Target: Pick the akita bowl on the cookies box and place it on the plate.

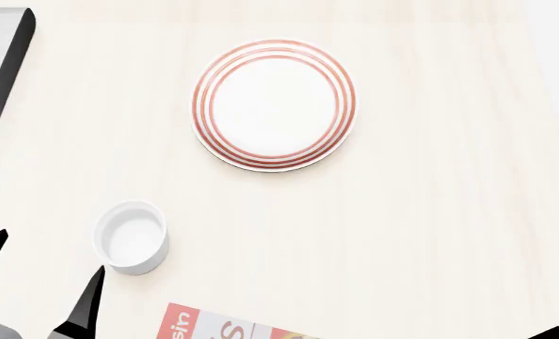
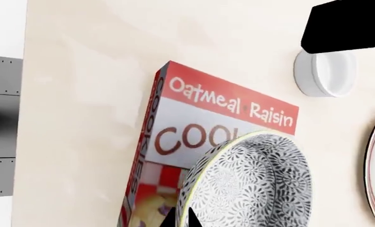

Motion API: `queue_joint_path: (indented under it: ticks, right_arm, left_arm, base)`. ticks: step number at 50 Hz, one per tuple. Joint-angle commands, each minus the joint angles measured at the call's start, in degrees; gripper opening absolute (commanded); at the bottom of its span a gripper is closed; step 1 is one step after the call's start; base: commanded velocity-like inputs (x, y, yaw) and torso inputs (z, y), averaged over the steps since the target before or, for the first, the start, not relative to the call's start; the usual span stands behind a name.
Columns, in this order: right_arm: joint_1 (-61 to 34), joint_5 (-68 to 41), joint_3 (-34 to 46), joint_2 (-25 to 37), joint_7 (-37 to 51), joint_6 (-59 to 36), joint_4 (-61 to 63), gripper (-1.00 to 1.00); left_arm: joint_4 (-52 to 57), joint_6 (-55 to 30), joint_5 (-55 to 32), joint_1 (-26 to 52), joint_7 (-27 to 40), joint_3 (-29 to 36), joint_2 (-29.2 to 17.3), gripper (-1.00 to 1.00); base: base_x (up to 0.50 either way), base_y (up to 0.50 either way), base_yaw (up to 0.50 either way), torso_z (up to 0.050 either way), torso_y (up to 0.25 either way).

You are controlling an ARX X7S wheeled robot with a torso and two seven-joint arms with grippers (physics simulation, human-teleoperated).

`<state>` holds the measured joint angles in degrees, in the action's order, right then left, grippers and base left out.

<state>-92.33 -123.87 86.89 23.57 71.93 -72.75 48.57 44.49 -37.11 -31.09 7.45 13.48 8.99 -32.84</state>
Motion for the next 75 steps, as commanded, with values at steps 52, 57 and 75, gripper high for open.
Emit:
queue_joint_path:
  ticks: [52, 57, 75]
  right_arm:
    - [-13.87, 64.35, -10.05, 5.08, -63.44, -0.90, -27.76, -1.00]
    - [-13.76, 67.58, -8.63, 4.08, -65.34, 1.98, -31.97, -1.00]
    - [-9.05, 77.60, -6.97, -2.76, -69.08, 15.47, -54.22, -1.00]
  left_arm:
    - [-0.35, 1.39, 1.38, -0.37, -1.93, 1.64, 0.20, 1.00]
    - [-0.50, 1.64, 1.47, -0.45, -1.97, 1.68, 0.08, 1.00]
    - [-0.46, 2.64, 2.20, -1.23, -2.35, 2.49, -0.57, 1.00]
  base:
    - [0.00, 0.00, 0.00, 0.000, 0.000]
    - [0.00, 0.00, 0.00, 0.000, 0.000]
    - [0.00, 0.00, 0.00, 0.000, 0.000]
